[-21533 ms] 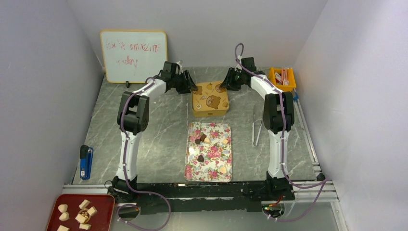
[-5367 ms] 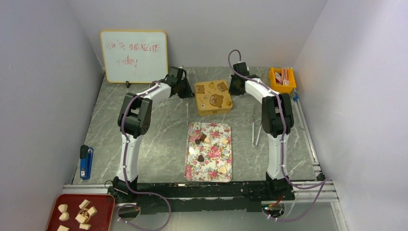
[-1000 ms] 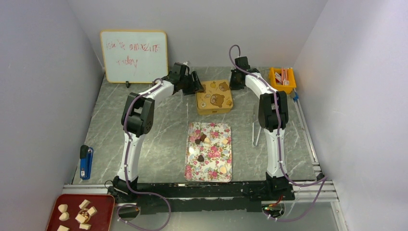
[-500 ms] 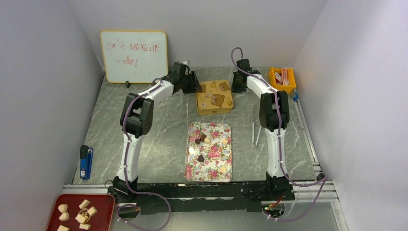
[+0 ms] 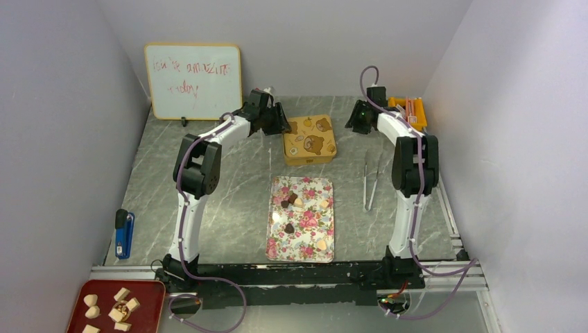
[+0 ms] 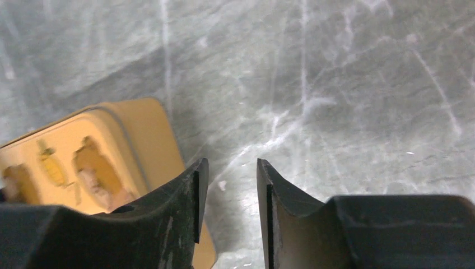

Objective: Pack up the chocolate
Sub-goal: Pick up the box lid from the packing box.

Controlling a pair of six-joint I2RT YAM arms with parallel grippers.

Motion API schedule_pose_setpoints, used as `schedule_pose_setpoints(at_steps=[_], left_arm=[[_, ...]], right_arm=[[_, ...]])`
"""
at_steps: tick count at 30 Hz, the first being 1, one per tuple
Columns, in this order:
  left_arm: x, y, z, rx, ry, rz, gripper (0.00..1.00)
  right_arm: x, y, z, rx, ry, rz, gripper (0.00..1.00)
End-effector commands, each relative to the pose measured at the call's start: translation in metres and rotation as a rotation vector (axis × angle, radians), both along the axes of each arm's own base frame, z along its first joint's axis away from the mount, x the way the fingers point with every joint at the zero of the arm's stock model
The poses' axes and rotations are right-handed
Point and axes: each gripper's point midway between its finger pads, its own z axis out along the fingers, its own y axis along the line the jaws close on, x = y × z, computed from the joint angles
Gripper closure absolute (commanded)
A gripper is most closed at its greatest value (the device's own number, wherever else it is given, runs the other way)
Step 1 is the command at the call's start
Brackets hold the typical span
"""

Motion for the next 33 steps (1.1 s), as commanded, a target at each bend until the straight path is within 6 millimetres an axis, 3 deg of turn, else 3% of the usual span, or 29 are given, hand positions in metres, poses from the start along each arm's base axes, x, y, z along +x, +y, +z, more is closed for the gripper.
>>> schedule_pose_setpoints(at_steps=[1, 6, 13, 33], left_arm=[[-0.003, -0.007, 0.032, -0.009, -0.057, -0.027, 0.5], [-0.003, -0.008, 0.033, -0.012, -0.056, -0.031, 0.5], [-0.003, -0.009, 0.034, -0.012, -0.057, -0.035, 0.5], [-0.003, -0.011, 0.036, -0.027, -0.061, -0.039, 0.5]], right_arm=[[0.011, 0.035, 0.065, 0.184, -0.204, 0.12, 0.55], [0.002, 0.055, 0.068, 0.317, -0.238, 0.204, 0.55], [-0.008, 0.07, 0.056, 0.409, -0.207, 0.266, 0.54], [-0.018, 0.08, 0.015, 0.481, -0.126, 0.301, 0.55]])
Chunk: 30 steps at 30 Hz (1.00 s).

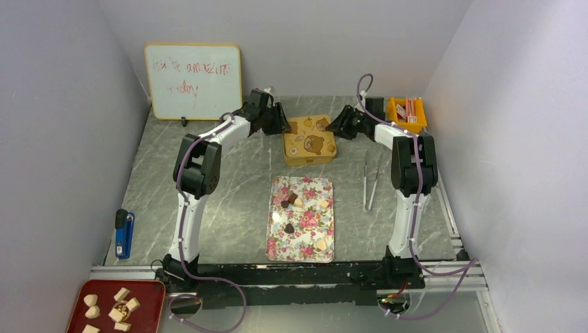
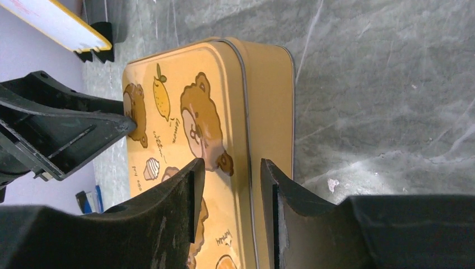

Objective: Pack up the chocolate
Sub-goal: Pick up the box lid from the packing box.

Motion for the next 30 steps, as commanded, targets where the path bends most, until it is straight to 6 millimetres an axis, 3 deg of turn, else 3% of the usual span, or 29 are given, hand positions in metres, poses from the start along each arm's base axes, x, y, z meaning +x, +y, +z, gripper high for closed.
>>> schedule_pose_setpoints(at_steps=[1, 13, 20, 30], left_arm=[[-0.002, -0.011, 0.036, -0.026, -0.062, -0.038, 0.5], [-0.004, -0.01, 0.048, -0.033, -0.09, -0.045, 0.48], [-0.003, -0.01, 0.059, -0.047, -0.111, -0.044, 0.46], [-0.004, -0.011, 0.071, -0.067, -0.126, -0.041, 0.45]], right_arm=[[0.002, 0.005, -0.001, 0.041, -0.021, 0.025, 0.57], [0.005, 0.001, 0.003, 0.046, -0.034, -0.005, 0.95], [0.008, -0.003, 0.008, 0.044, -0.047, -0.017, 1.0], [0.009, -0.012, 0.014, 0.014, -0.057, -0.031, 0.98]])
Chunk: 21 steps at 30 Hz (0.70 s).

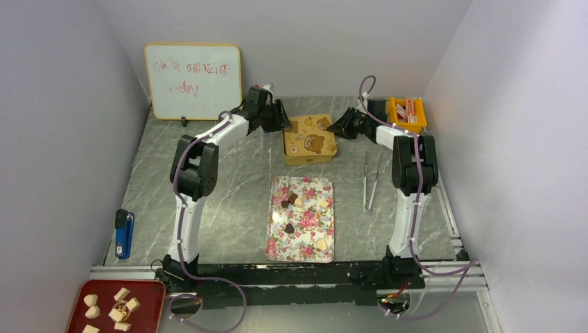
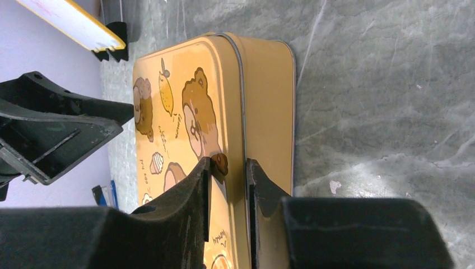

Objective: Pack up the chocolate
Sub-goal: Pick up the box lid from the packing box.

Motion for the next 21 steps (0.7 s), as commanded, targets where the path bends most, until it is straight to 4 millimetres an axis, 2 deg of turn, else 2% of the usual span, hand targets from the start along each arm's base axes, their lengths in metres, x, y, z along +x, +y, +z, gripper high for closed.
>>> schedule_pose_setpoints(at_steps=[1, 4, 10, 13, 17, 21], left_arm=[[-0.001, -0.011, 0.055, -0.063, -0.101, -0.031, 0.45], [-0.001, -0.011, 0.058, -0.067, -0.106, -0.026, 0.45], [-0.003, -0.011, 0.062, -0.08, -0.108, -0.025, 0.45], [-0.004, -0.01, 0.064, -0.08, -0.111, -0.02, 0.45], [-0.004, -0.01, 0.068, -0.085, -0.116, -0.017, 0.45], [-0.005, -0.009, 0.072, -0.089, -0.121, -0.016, 0.45]], right_arm=[[0.009, -0.013, 0.019, -0.05, -0.065, -0.045, 0.97], [0.009, -0.016, 0.019, -0.062, -0.066, -0.051, 0.93], [0.009, -0.021, 0.024, -0.069, -0.075, -0.06, 0.93], [0.01, -0.02, 0.029, -0.067, -0.087, -0.058, 0.94], [0.011, -0.019, 0.037, -0.056, -0.106, -0.053, 1.0], [0.01, -0.015, 0.045, -0.015, -0.126, -0.036, 1.0]])
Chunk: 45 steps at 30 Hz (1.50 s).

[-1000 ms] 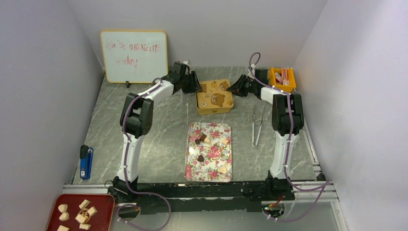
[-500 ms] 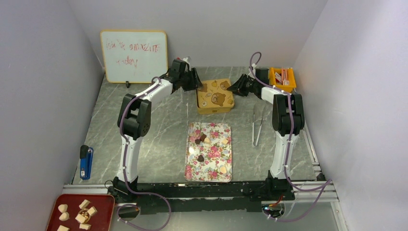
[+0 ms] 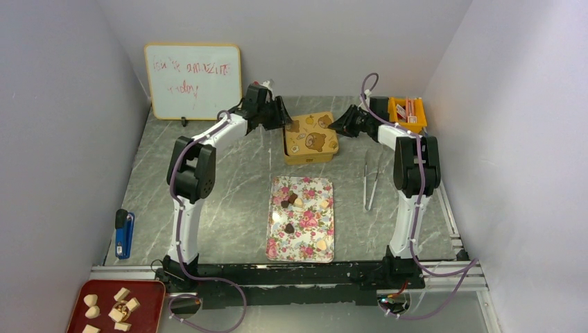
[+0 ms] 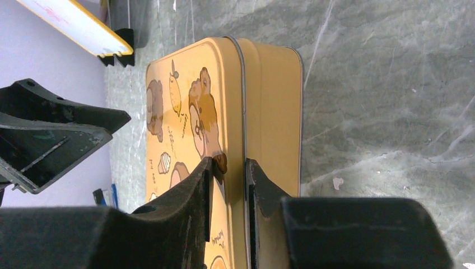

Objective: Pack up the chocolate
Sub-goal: Pick up the box lid from the packing box.

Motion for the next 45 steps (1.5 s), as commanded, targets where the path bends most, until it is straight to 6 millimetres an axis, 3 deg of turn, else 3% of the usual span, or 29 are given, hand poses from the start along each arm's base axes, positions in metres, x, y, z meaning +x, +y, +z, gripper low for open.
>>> schedule_pose_setpoints(at_steps=[1, 17, 20, 21, 23, 36, 38, 45], left_arm=[[-0.001, -0.005, 0.051, -0.058, -0.091, -0.01, 0.45], [-0.007, 0.003, 0.062, -0.096, -0.094, 0.018, 0.46], [-0.008, 0.006, 0.065, -0.113, -0.097, 0.028, 0.46], [-0.008, 0.007, 0.065, -0.117, -0.095, 0.032, 0.46], [-0.007, 0.009, 0.067, -0.126, -0.099, 0.04, 0.46], [-0.007, 0.016, 0.066, -0.121, -0.101, 0.065, 0.46], [-0.007, 0.017, 0.066, -0.125, -0.107, 0.071, 0.46], [-0.013, 0.026, 0.073, -0.2, -0.139, 0.104, 0.47]], right_arm=[[0.008, -0.009, 0.033, 0.008, -0.113, -0.014, 1.0], [-0.004, 0.014, 0.087, 0.302, -0.267, 0.113, 1.0], [-0.005, 0.017, 0.09, 0.358, -0.264, 0.126, 1.0], [-0.003, 0.007, 0.091, 0.382, -0.256, 0.107, 1.0], [-0.003, 0.006, 0.093, 0.411, -0.26, 0.105, 1.0], [0.0, 0.016, 0.101, 0.507, -0.25, 0.116, 1.0], [-0.004, 0.033, 0.105, 0.532, -0.245, 0.143, 1.0], [-0.005, 0.054, 0.118, 0.599, -0.25, 0.147, 1.0]])
